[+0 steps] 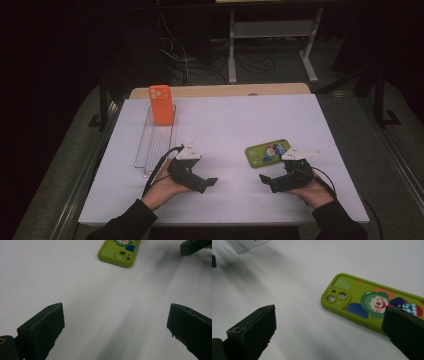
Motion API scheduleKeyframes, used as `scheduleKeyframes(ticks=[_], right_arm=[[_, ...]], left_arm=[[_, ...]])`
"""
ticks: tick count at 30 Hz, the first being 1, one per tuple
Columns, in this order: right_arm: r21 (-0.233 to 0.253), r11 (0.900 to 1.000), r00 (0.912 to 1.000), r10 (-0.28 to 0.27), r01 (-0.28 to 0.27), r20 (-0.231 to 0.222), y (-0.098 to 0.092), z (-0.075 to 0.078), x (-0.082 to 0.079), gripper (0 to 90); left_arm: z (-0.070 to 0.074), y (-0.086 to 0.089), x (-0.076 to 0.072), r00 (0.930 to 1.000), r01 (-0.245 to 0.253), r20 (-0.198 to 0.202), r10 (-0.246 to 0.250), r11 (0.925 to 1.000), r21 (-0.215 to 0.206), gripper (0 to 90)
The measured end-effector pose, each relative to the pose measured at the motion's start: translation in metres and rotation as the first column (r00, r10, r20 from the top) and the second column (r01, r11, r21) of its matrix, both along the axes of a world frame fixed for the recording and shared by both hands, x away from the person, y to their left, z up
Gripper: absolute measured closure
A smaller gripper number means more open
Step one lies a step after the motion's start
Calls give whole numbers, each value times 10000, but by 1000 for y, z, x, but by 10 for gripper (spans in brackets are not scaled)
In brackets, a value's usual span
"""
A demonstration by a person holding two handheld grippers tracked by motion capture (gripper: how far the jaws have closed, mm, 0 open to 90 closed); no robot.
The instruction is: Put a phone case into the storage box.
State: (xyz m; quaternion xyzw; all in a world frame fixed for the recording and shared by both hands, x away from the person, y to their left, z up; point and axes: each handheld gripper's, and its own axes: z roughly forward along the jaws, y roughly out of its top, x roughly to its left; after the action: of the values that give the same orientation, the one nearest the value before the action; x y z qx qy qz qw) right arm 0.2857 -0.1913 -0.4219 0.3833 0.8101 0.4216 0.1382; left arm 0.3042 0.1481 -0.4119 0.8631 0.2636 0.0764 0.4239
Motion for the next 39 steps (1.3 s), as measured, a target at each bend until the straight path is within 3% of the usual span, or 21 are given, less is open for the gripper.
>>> scheduleKeyframes(ticks=[4,7,15,21,26,33,39], right_arm=[[50,10000,10000,-48,48,41,-2,7,9,0],[1,10000,9999,6,-6,-163,-5,10,16,0],[-182,9998,9989,-123,115,-447,-10,18,44,8],[-601,9974,9962,-432,387,-760,-11,21,68,59],[-1047,9930,9921,-650,537,-1070,-12,25,86,157],[-1423,9840,9823,-1269,1072,-1379,-14,21,112,385],[-2371,9612,9710,-1807,1407,-1563,-19,8,133,633]], left_arm=[[-3,0,1,9999,-83,77,83,10000,54,9],[-4,1,2,9999,-143,-83,142,9999,-46,9],[-3,3,4,9999,-96,135,97,9999,-72,10],[-1,5,5,9994,-163,302,163,9999,19,10],[2,12,9,9992,-366,127,370,9989,-278,19],[1,11,8,9995,-322,73,323,9993,-178,26],[1,11,9,9994,-327,54,328,9992,-219,24]])
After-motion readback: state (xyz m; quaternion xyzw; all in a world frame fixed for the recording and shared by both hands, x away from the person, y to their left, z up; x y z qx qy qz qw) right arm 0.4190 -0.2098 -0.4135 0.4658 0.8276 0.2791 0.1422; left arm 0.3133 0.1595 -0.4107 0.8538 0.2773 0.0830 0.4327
